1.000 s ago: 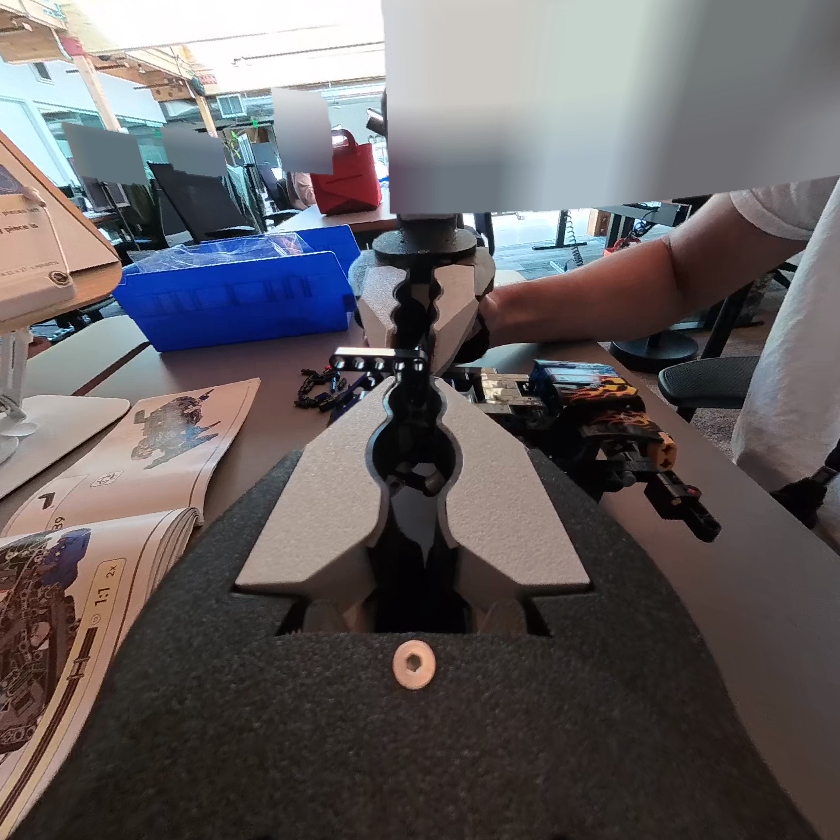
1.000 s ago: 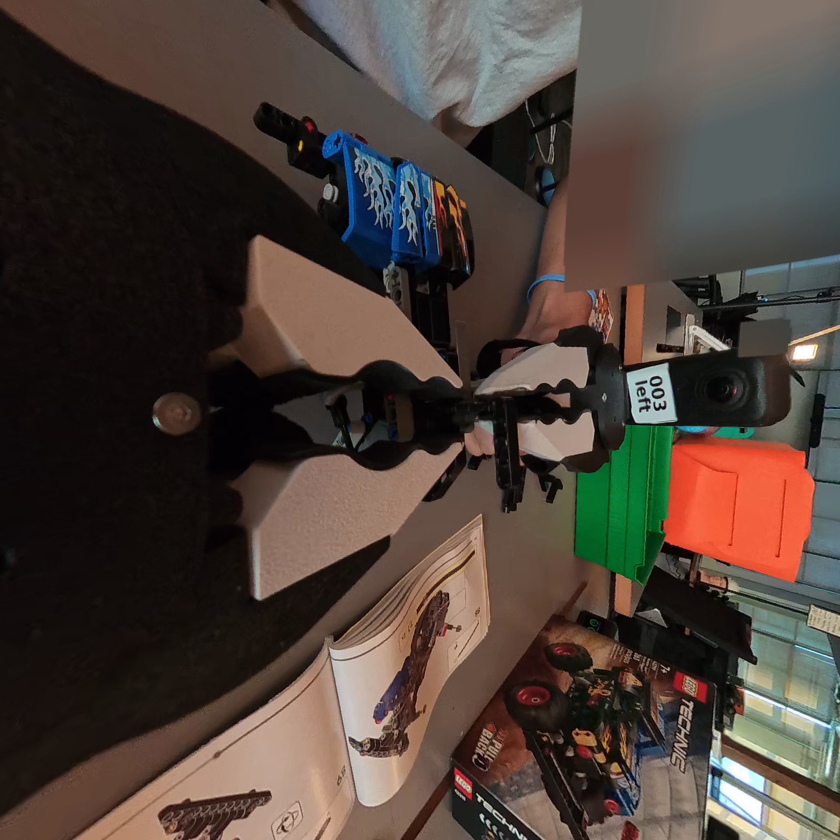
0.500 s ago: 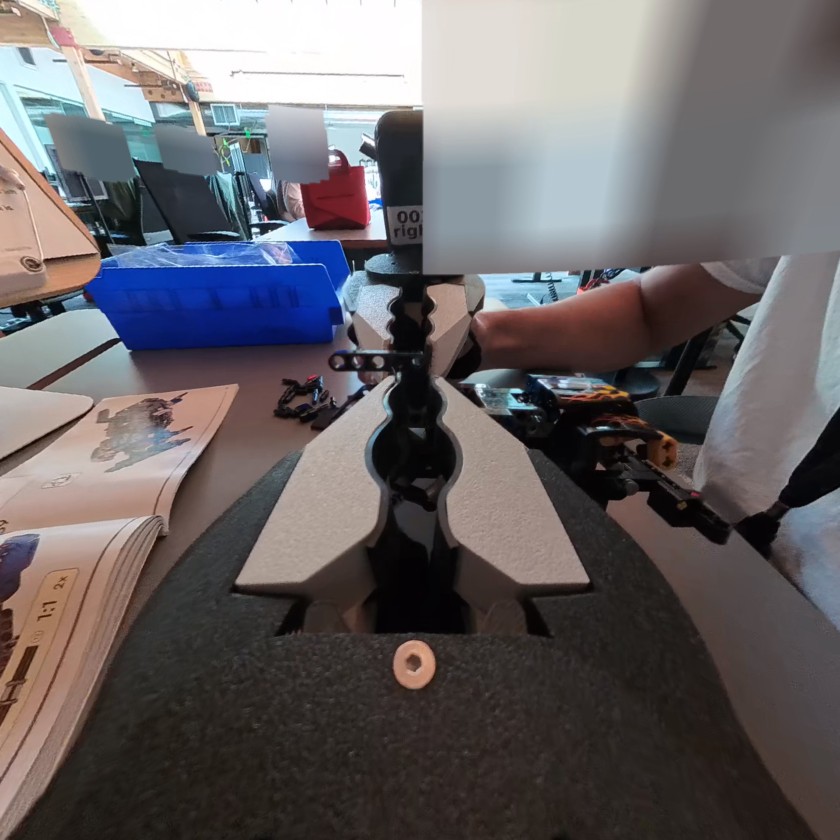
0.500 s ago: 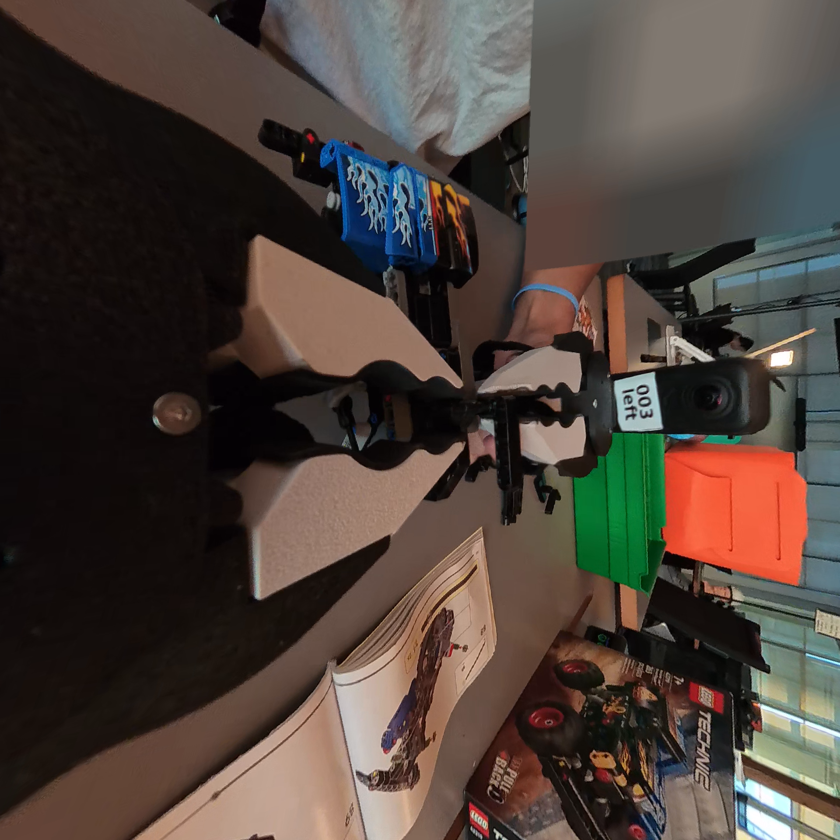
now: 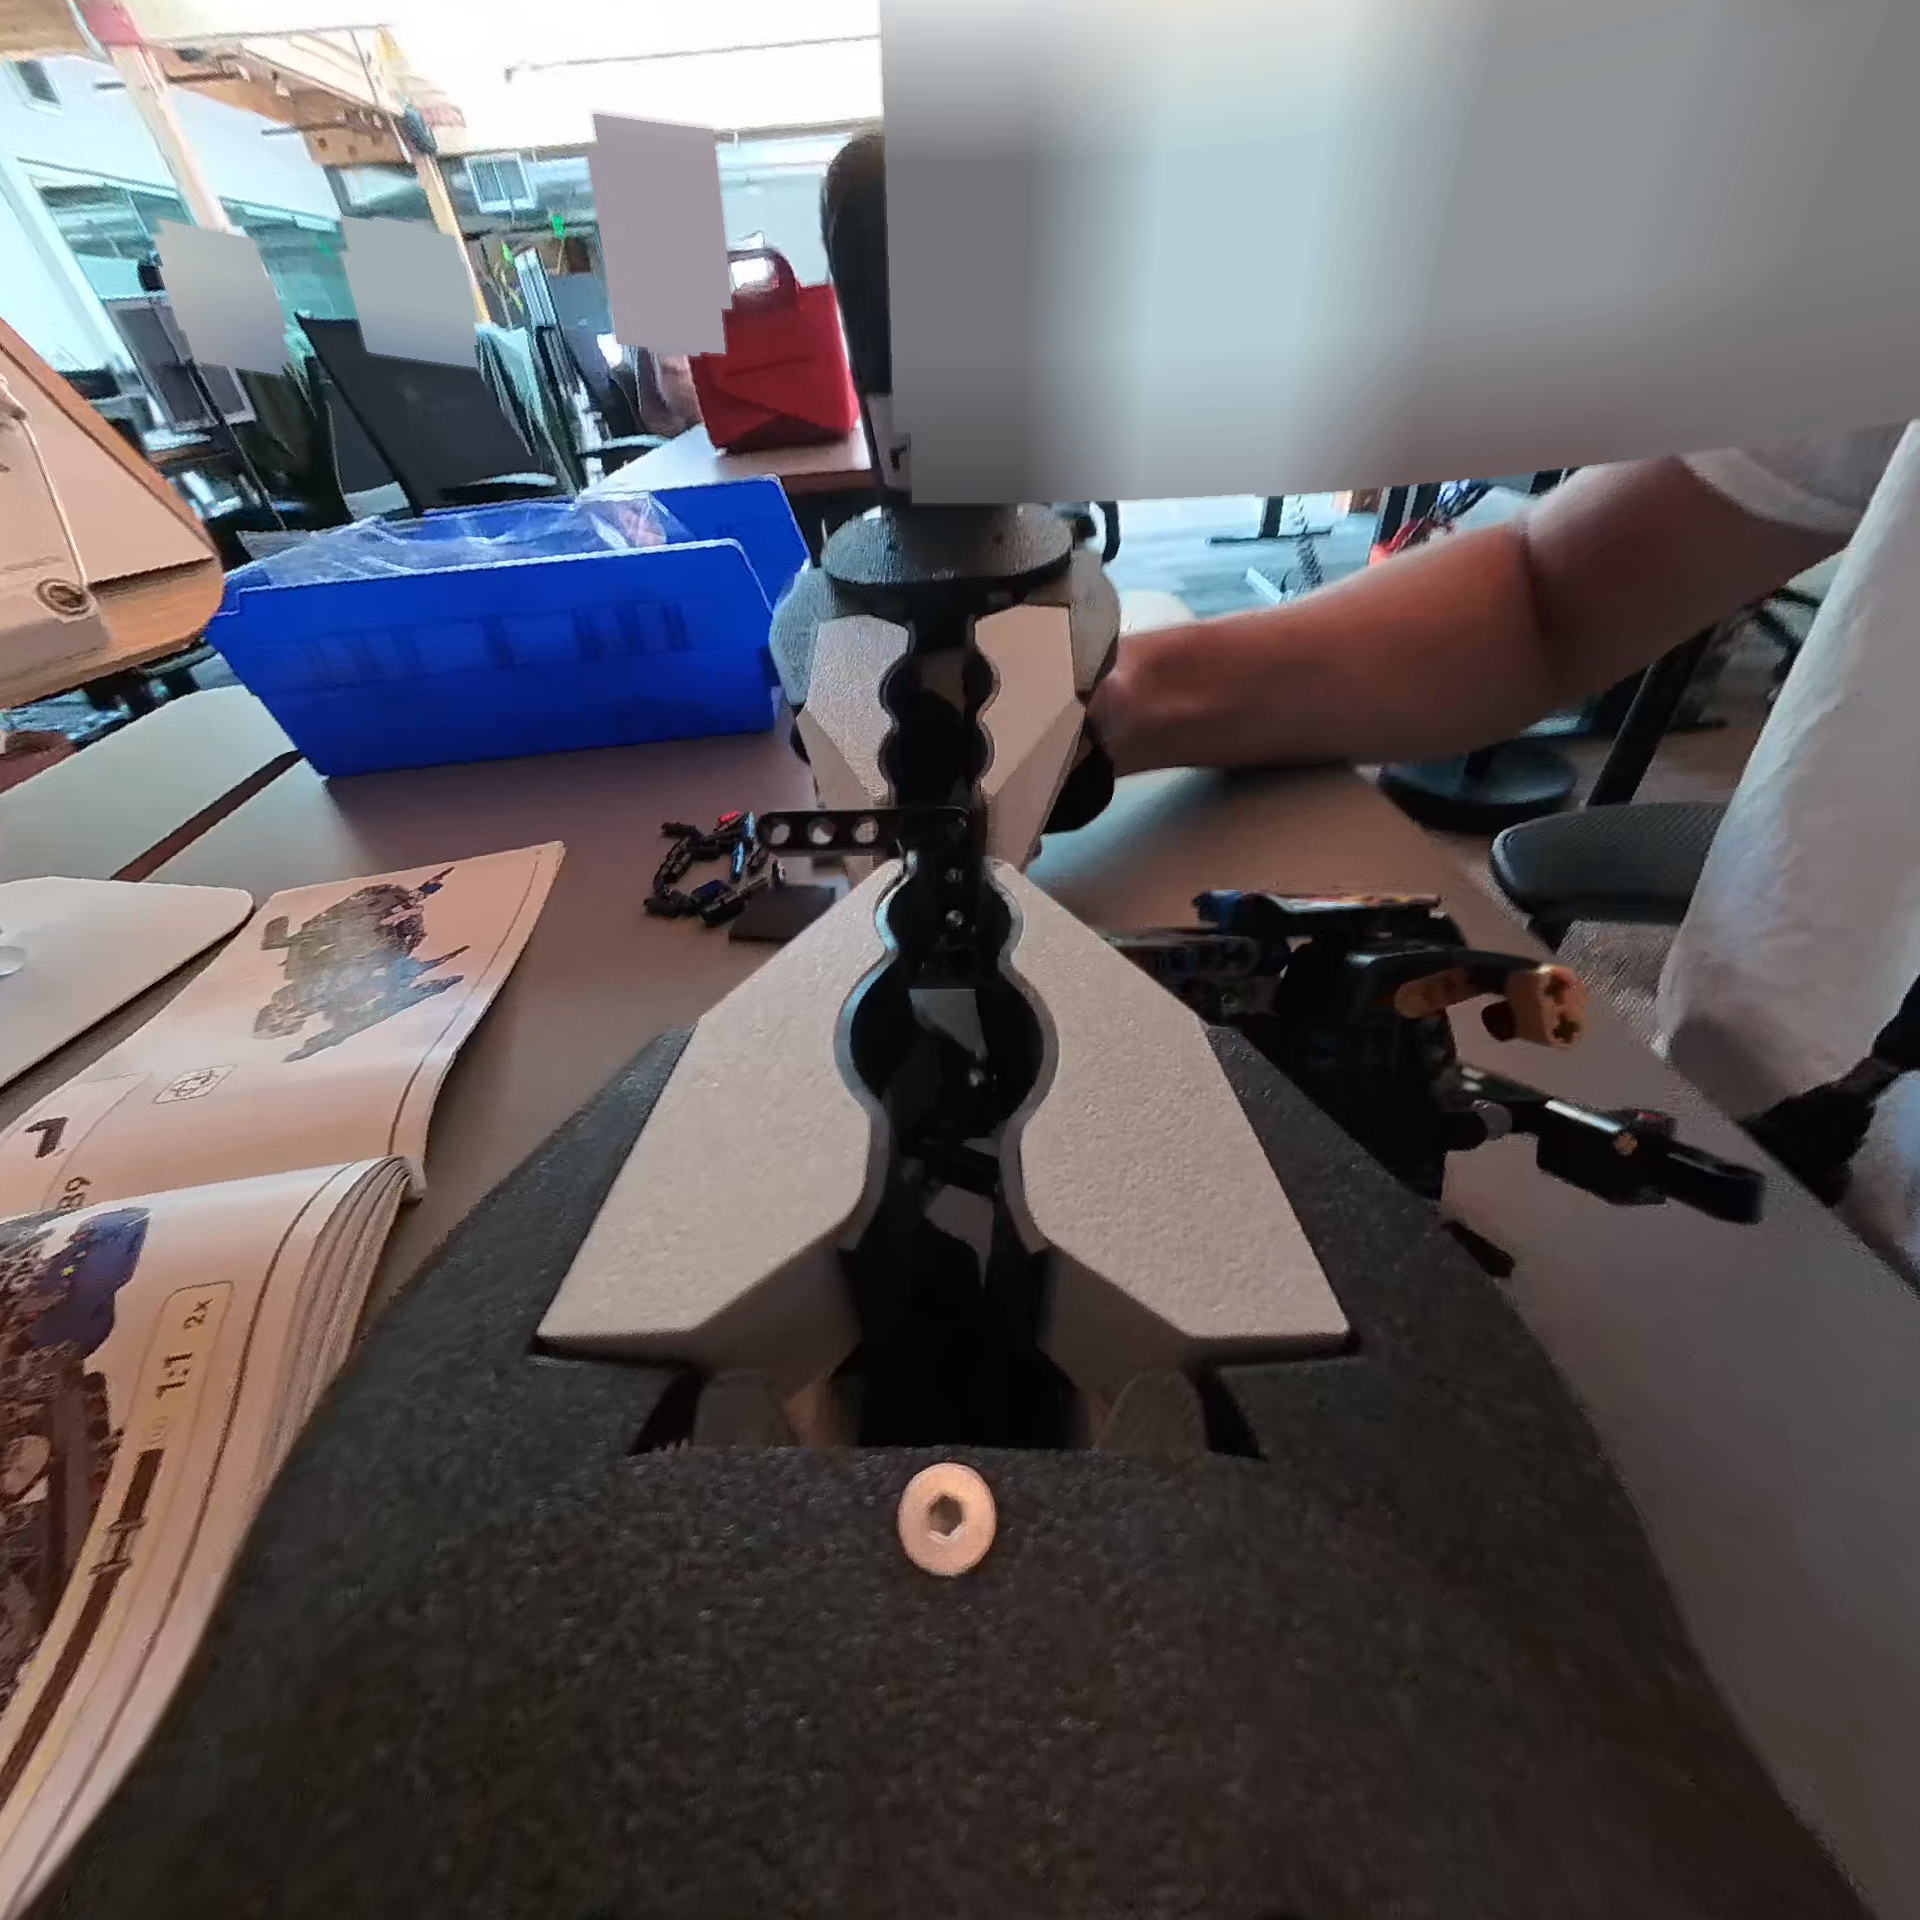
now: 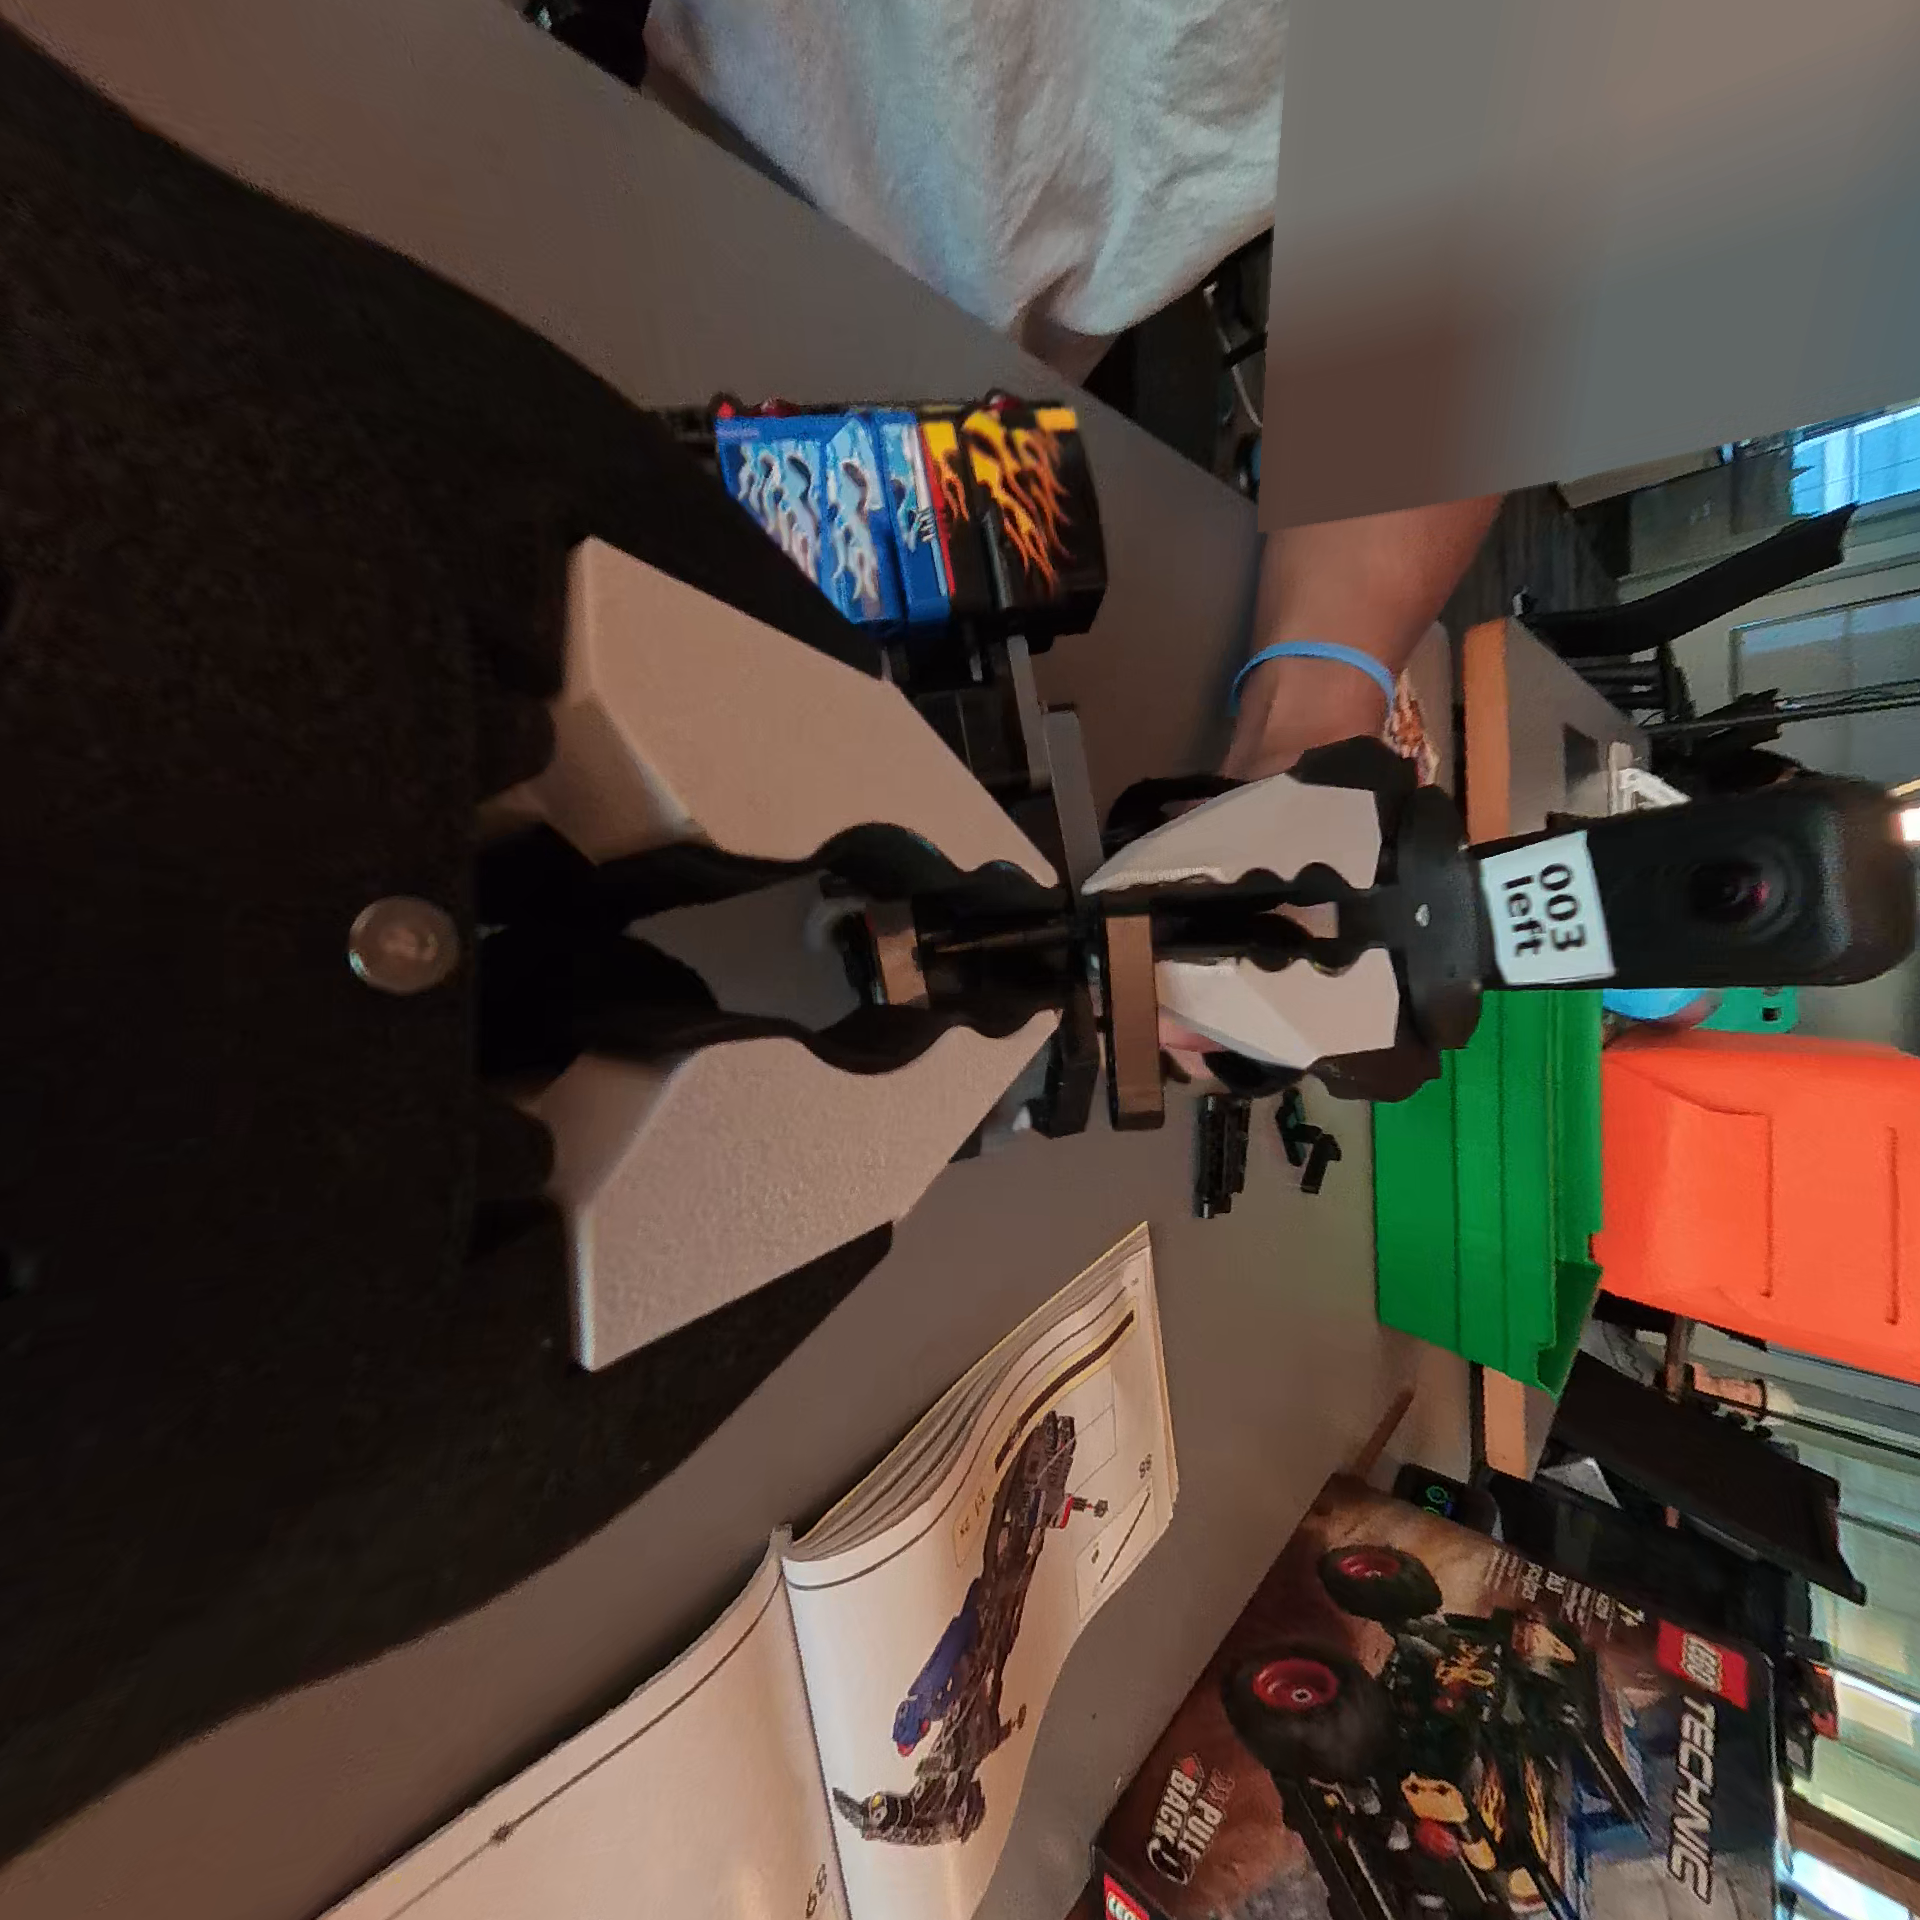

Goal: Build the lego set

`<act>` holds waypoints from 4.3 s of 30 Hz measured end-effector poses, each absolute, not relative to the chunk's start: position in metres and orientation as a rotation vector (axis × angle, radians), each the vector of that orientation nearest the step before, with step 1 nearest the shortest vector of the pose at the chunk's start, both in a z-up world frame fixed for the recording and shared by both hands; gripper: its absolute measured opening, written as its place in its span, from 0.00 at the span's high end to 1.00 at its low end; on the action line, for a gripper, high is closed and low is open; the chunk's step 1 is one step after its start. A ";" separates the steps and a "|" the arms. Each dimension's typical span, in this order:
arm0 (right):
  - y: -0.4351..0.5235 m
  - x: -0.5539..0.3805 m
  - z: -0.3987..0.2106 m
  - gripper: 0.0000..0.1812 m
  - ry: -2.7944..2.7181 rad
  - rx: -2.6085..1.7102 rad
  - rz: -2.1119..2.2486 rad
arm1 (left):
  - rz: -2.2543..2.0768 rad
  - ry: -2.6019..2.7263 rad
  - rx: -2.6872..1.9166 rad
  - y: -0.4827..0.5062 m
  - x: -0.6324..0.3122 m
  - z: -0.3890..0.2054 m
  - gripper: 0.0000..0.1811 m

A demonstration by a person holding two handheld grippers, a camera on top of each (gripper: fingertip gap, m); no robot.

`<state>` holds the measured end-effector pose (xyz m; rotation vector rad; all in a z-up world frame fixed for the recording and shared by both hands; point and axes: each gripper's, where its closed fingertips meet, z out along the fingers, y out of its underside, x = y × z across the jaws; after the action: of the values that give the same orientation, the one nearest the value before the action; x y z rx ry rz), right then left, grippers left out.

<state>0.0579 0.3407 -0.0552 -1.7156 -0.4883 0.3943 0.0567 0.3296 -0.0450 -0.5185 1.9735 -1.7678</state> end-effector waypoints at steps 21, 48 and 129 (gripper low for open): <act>0.347 0.061 -0.076 0.93 -0.504 -1.833 0.296 | -1.478 2.160 -0.505 0.342 0.053 -0.078 0.96; 0.345 0.061 -0.077 0.90 -0.491 -1.828 0.317 | -1.528 2.213 -0.427 0.340 0.057 -0.079 0.97; 0.327 0.063 -0.078 0.93 -0.483 -1.883 0.310 | -1.534 2.325 -0.431 0.326 0.055 -0.076 0.96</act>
<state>0.0625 0.3274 -0.0779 -1.8830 -0.4833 0.3099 0.0546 0.3256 -0.0760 -0.4308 2.3254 -1.5335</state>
